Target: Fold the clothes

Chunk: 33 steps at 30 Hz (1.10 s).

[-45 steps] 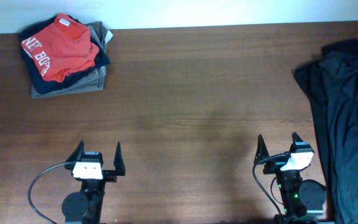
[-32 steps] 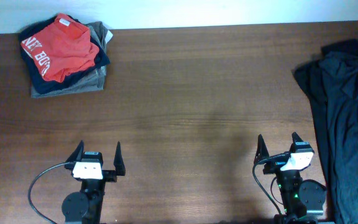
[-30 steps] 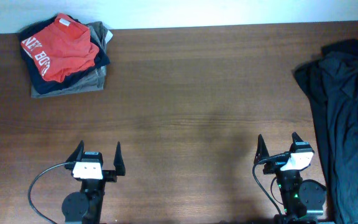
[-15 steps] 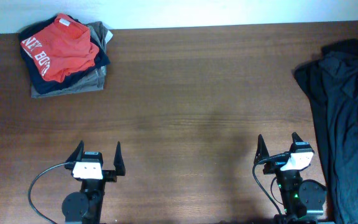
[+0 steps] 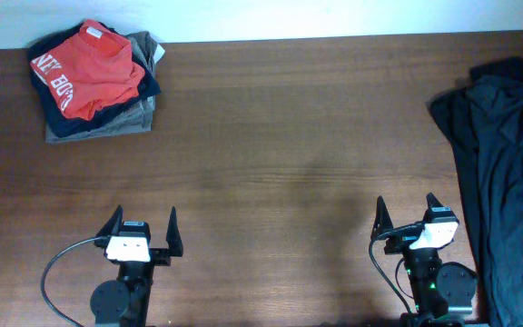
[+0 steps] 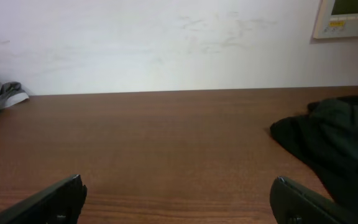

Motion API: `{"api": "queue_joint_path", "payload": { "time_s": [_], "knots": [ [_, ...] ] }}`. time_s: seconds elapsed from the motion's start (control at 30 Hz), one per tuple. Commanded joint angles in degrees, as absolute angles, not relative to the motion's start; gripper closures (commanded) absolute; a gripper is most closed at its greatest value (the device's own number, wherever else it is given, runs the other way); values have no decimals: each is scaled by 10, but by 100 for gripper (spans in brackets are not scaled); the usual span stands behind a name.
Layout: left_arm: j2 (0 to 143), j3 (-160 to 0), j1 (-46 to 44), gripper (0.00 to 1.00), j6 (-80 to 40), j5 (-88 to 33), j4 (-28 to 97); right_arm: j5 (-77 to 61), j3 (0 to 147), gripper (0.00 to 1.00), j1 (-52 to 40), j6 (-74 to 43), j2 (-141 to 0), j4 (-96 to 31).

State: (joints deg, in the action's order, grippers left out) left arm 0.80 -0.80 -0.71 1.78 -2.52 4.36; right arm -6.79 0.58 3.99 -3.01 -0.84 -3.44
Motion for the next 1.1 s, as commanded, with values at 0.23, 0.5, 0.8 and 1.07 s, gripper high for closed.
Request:
{"api": "queue_joint_path", "payload": {
  "time_s": [0.23, 0.5, 0.8, 1.07],
  "knots": [
    [4, -5, -5, 1, 27, -21, 46, -245, 3, 1, 45, -66, -3, -27],
    [4, -5, -5, 1, 27, -21, 46, -472, 3, 1, 45, -130, -3, -37],
    [4, -5, -5, 1, 27, -21, 46, -516, 3, 1, 45, -207, -3, 2],
    [4, -5, -5, 1, 27, -21, 46, -516, 59, 1, 46, -286, -6, 231]
  ]
}}
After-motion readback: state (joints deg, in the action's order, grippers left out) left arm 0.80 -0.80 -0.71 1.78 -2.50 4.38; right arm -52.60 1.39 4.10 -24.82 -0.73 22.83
